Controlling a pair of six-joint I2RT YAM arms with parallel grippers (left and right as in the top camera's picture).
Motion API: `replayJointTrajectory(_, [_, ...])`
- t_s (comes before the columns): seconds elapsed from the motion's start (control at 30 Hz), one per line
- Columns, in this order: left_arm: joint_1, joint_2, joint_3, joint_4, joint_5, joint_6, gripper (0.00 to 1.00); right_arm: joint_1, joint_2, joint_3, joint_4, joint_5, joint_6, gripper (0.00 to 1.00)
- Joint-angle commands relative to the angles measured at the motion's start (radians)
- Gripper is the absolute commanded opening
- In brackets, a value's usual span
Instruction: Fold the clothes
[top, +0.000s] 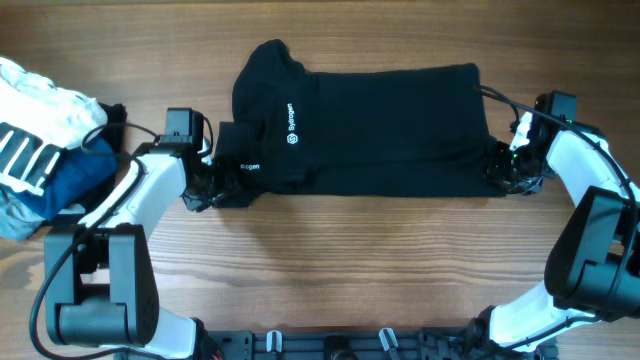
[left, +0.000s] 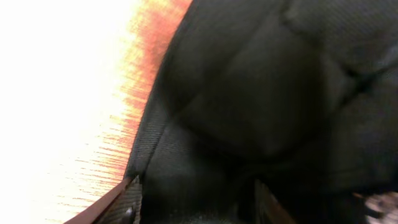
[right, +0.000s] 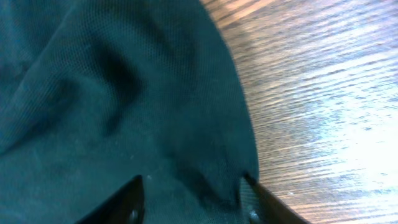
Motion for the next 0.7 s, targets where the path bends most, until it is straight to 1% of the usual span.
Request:
replayJointTrajectory(0.0, [-0.003,-0.009,-0.041,0.019,-0.024,-0.039,0.56,0.005,-0.014,-0.013,0.002,-0.039,-0.03,0.3])
replayJointTrajectory(0.07, [-0.003,-0.009,-0.05,0.014,-0.024,-0.039,0.54,0.005,-0.014,-0.013,0.001,-0.038,-0.029,0.14])
replayJointTrajectory(0.1, [-0.003,-0.009,-0.055,0.009,-0.024,-0.039,0.52,0.005,-0.014,-0.012,0.001,-0.035,-0.023,0.08])
replayJointTrajectory(0.13, [-0.003,-0.009,-0.06,0.006,-0.024,-0.039,0.5,0.005,-0.014,-0.012,0.0,-0.035,-0.019,0.04])
replayJointTrajectory(0.27, [-0.001,-0.009,-0.08,0.006,-0.092,-0.039,0.15,0.005,-0.013,-0.013,-0.019,0.011,-0.012,0.04])
replayJointTrajectory(0.3, [0.001,-0.009,-0.082,0.003,-0.105,-0.039,0.12,0.005,-0.013,-0.013,-0.026,0.034,-0.006,0.04])
replayJointTrajectory(0.33, [0.004,-0.009,-0.082,0.002,-0.106,-0.039,0.12,0.005,-0.013,-0.013,-0.031,0.044,-0.004,0.04])
replayJointTrajectory(0.37, [0.01,-0.009,-0.082,0.003,-0.096,-0.039,0.24,0.005,-0.013,-0.013,-0.031,0.044,-0.005,0.04])
replayJointTrajectory(0.4, [0.016,-0.009,-0.082,-0.001,-0.081,-0.038,0.41,0.005,-0.013,-0.013,-0.031,0.044,-0.004,0.04])
replayJointTrajectory(0.43, [0.023,-0.01,-0.08,-0.011,-0.066,-0.038,0.51,0.005,-0.013,-0.013,-0.03,0.043,-0.004,0.04])
replayJointTrajectory(0.47, [0.031,-0.011,-0.077,-0.028,-0.056,-0.038,0.57,0.005,-0.013,-0.013,-0.03,0.043,-0.004,0.04])
replayJointTrajectory(0.5, [0.043,-0.011,-0.075,-0.043,-0.056,-0.039,0.59,0.005,-0.013,-0.013,-0.03,0.044,-0.004,0.04])
replayJointTrajectory(0.57, [0.076,-0.017,-0.072,-0.069,-0.051,-0.039,0.59,0.005,-0.013,-0.013,-0.029,0.044,-0.004,0.04])
replayJointTrajectory(0.67, [0.127,-0.022,-0.072,-0.081,0.027,-0.034,0.63,0.005,-0.013,-0.013,-0.029,0.044,-0.004,0.04])
